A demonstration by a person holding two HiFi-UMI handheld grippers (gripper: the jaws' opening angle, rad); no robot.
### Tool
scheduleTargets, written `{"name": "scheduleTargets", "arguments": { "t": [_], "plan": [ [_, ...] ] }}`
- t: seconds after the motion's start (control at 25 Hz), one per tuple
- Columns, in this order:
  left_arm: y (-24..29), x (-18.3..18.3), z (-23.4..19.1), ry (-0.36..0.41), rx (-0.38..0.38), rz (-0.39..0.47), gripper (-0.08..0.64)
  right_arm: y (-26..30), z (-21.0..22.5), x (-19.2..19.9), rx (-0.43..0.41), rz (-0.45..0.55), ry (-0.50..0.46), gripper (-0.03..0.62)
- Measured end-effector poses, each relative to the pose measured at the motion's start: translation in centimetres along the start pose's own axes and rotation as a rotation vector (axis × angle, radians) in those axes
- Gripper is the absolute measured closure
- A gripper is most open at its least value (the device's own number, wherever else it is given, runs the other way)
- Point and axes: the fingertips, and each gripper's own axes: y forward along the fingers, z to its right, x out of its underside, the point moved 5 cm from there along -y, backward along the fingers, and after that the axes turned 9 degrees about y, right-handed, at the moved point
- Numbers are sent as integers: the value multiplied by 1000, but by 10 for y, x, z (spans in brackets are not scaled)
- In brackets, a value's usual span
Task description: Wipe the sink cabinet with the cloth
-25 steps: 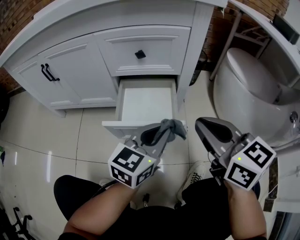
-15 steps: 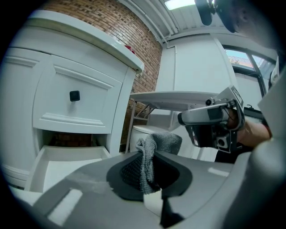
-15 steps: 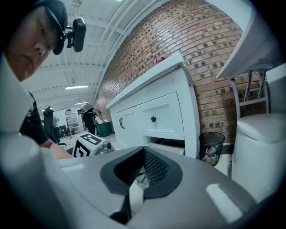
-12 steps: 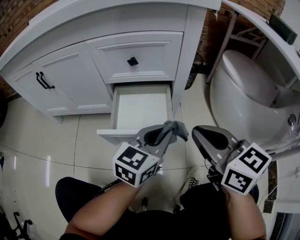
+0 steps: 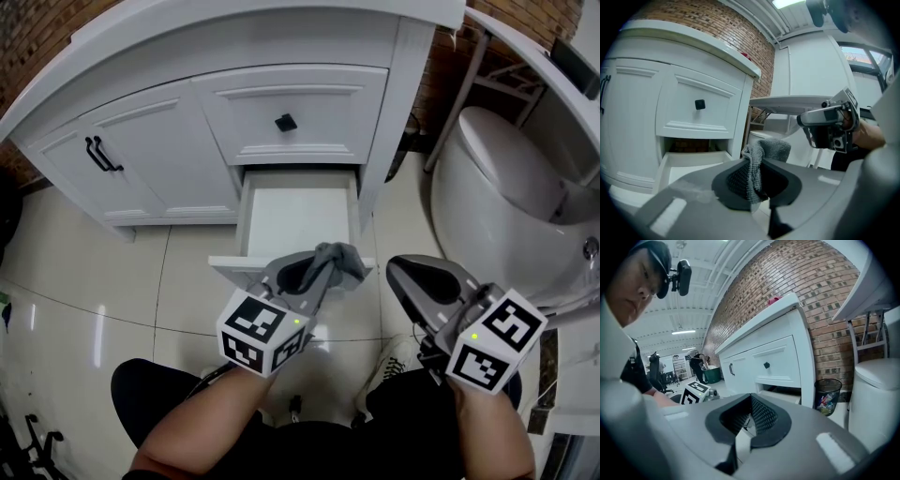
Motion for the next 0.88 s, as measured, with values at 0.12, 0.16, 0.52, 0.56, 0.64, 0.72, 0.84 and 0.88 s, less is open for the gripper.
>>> {"name": "scheduleTargets", "arguments": {
  "t": [0.12,0.16,0.52,0.56,0.64,0.72,0.84,0.88],
  "plan": [
    [-12,3,-10,-6,-30,3,523,6,-6,-1,-16,-3,-5,588],
    [-16,4,-15,-11,-43,3,523,9,-9,-1,-24,-4,-6,588],
    [-57,18,-54,-56,-157,-6,523,28,-31,-7,-82,-7,-29,588],
    [-61,20,-57,-58,-167,-8,523,31,-32,-6,-83,-11,-29,588],
    [-69,24,-65,-63,-191,-12,523,35,-33,-6,-87,-18,-26,588],
    [-78,27,-73,-74,-220,-13,523,39,-36,-6,-97,-21,-26,588],
    [-92,31,-87,-95,-263,-8,523,44,-46,-9,-121,-18,-35,588],
    [-97,31,-90,-101,-275,-7,523,46,-49,-10,-127,-17,-39,588]
  ]
}}
